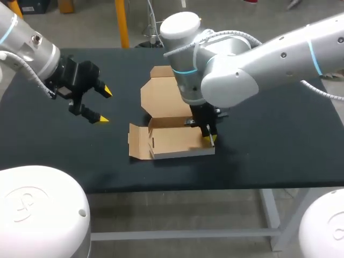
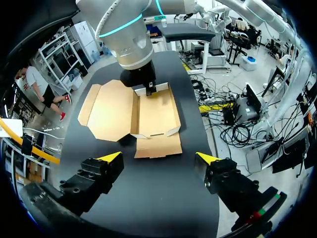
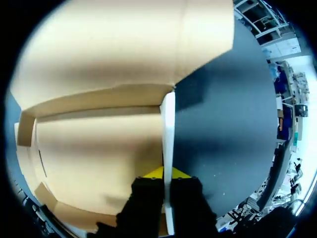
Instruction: Assemble the packaging by folding the flat box into shape, placing the metal phone stand inside, and closing the box properly
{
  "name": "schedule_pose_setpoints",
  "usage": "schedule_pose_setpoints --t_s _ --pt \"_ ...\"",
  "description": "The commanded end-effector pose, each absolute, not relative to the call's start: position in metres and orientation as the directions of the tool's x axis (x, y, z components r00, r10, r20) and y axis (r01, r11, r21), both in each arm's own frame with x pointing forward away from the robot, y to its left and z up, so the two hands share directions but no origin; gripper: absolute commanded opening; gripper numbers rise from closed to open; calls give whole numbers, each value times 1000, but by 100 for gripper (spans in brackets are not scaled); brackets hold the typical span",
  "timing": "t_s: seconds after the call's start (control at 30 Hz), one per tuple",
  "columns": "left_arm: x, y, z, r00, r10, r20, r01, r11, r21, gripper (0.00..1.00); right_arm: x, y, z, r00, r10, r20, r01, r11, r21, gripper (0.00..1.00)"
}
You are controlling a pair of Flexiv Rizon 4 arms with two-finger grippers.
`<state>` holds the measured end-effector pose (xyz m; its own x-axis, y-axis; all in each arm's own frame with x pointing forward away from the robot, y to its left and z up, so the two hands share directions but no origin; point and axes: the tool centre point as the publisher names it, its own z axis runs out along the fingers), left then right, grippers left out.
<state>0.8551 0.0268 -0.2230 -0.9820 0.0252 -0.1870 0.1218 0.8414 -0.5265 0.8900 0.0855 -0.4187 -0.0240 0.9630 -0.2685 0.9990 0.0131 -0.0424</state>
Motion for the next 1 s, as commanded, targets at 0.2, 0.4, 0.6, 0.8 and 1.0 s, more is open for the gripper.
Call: schedule_pose_setpoints --t_s 0.2,0.4,0.6,0.8,1.0 --pt "854 27 -222 -982 25 -185 120 844 -523 100 886 88 -414 -56 995 -81 998 58 14 0" --pt "854 27 -222 -982 25 -185 120 844 -523 100 886 95 -418 -78 997 -13 997 78 20 0" --pt "854 27 -222 -982 25 -185 120 844 -523 100 890 103 -420 -89 996 8 996 88 21 0" --pt "854 27 -222 -982 25 -185 120 844 -523 100 894 109 -423 -92 996 15 996 92 10 0" --pt "854 27 -222 -982 25 -185 120 844 -523 100 895 110 -425 -82 996 20 997 82 -1 0"
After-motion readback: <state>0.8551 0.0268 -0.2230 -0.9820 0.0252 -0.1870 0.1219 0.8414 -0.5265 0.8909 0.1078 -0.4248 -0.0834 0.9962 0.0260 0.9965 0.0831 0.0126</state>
